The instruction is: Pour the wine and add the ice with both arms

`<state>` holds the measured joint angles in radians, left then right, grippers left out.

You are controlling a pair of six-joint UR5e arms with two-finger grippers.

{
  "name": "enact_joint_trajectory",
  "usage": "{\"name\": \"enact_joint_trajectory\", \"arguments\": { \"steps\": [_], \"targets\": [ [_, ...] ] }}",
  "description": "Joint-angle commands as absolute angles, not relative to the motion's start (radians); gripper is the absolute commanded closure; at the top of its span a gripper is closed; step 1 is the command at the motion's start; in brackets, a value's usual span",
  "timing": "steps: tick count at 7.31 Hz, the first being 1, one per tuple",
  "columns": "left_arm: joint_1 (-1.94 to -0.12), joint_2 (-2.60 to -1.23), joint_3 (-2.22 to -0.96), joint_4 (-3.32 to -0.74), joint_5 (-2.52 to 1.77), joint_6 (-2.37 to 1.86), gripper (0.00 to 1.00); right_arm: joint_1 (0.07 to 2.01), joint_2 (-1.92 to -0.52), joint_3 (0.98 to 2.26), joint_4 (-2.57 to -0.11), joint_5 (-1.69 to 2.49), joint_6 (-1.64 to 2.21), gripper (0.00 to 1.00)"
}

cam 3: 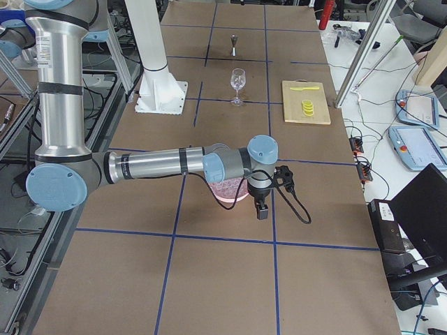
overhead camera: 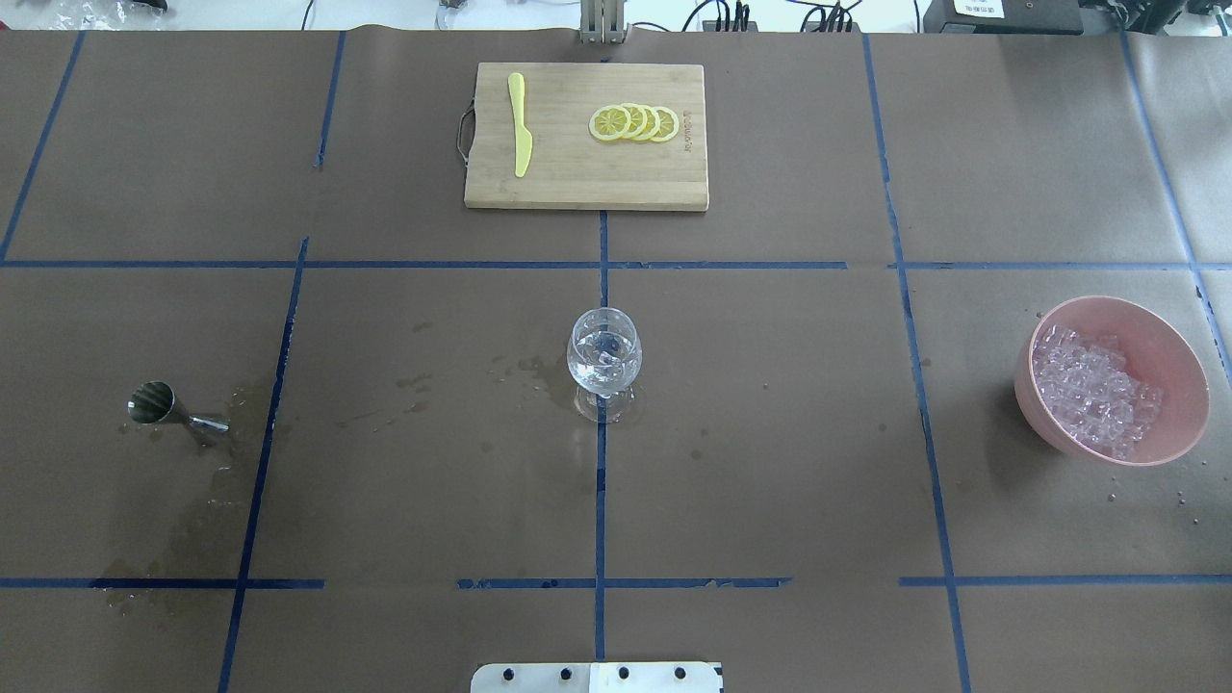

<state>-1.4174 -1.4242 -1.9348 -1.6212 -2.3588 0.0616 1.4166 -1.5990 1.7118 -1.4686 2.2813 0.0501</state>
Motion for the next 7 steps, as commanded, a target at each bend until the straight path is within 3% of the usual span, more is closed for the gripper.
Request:
{"name": "enact_joint_trajectory", "arguments": {
  "steps": [1,7],
  "targets": [
    [-1.573,-1.515,-1.933,-1.404,-2.306,0.223,0.0,1.417,-1.611,1.712,-1.468,2.281,0.063,0.0],
    [-1.591,-1.493,-1.824,-1.473,-2.315,0.225,0.0,1.423,-1.615,1.709,-1.468,2.319,0.06,0.0]
  ]
}}
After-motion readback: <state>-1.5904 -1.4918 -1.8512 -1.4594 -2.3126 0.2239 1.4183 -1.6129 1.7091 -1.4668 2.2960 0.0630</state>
